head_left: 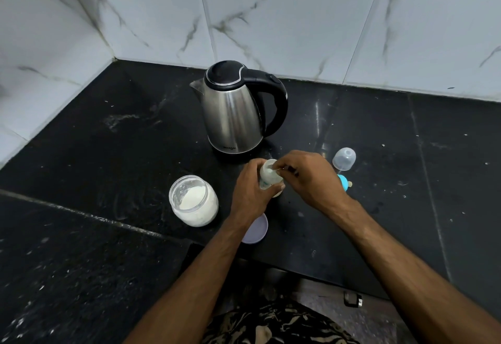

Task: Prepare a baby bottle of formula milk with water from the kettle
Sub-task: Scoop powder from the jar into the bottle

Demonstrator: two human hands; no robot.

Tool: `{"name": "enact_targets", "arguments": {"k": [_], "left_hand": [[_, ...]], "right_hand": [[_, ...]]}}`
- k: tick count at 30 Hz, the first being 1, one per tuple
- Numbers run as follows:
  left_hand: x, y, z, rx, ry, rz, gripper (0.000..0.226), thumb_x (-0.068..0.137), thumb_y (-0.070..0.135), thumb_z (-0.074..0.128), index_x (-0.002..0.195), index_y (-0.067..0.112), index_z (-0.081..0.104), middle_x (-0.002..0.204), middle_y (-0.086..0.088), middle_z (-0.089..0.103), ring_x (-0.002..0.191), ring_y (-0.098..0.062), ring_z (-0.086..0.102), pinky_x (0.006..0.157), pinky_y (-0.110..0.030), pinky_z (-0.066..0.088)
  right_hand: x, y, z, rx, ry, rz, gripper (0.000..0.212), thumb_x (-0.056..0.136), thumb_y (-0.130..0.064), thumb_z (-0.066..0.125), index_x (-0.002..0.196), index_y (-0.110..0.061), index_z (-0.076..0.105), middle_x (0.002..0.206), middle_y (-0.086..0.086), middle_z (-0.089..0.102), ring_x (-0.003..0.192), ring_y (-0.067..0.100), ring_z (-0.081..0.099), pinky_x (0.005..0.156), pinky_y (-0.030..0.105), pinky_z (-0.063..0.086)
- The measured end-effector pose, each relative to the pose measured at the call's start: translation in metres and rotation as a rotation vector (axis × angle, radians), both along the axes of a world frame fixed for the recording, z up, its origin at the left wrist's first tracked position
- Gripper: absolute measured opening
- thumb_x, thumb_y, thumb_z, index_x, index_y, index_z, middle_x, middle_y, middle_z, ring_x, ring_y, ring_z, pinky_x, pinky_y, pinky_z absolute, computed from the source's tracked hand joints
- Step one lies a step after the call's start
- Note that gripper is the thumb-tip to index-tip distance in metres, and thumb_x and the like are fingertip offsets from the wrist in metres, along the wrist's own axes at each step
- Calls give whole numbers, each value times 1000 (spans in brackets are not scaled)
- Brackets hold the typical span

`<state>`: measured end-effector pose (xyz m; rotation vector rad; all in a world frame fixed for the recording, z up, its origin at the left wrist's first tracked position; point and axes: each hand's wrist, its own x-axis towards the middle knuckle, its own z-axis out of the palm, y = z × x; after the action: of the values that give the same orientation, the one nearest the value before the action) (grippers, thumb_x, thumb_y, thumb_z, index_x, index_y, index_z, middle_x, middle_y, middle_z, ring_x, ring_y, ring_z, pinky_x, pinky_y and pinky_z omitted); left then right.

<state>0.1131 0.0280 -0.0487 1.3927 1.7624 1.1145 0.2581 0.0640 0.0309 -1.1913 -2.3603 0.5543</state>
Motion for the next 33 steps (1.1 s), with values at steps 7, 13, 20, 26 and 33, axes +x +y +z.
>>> {"name": "enact_targets", "arguments": {"k": [7, 13, 20, 26, 33], "left_hand": [[0, 1, 0, -11, 2, -5, 56, 74, 23, 86, 120, 25, 53, 117, 12, 57, 110, -9, 56, 96, -36, 53], [0, 0, -1, 1, -19, 11, 55, 72, 24, 88, 113, 32, 52, 112, 13, 61, 108, -11, 61, 93, -40, 54], [0, 0, -5, 16, -19, 25, 56, 71, 27, 87, 117, 23, 57, 115, 8, 64, 108, -12, 61, 92, -43, 54], [1, 0, -5, 12, -16, 32, 55, 72, 27, 86, 117, 27, 54, 116, 11, 63, 109, -10, 60, 94, -41, 52], [1, 0, -6, 1, 3, 35, 56, 73, 29, 86, 118, 26, 54, 118, 10, 62, 111, -10, 59, 95, -41, 52]], "right_hand": [[-1, 3, 2, -83, -92, 10, 23, 93, -17, 64, 114, -13, 71, 115, 5, 69, 104, 21, 66, 91, 37, 54], [-1, 2, -2, 11, 23, -26, 17, 91, -14, 66, 107, -10, 73, 104, 7, 72, 94, 21, 68, 85, 36, 56], [3, 0, -4, -47, 385, -238, 12, 87, -9, 69, 97, -13, 74, 91, -4, 72, 81, 5, 66, 72, 10, 50], [8, 4, -1, -228, 672, -395, 8, 88, -8, 68, 92, -14, 71, 79, -2, 72, 71, 16, 69, 65, 28, 58], [12, 5, -8, -370, 777, -436, 8, 89, -7, 68, 90, -15, 69, 77, 3, 73, 65, 20, 71, 69, 42, 62]]}}
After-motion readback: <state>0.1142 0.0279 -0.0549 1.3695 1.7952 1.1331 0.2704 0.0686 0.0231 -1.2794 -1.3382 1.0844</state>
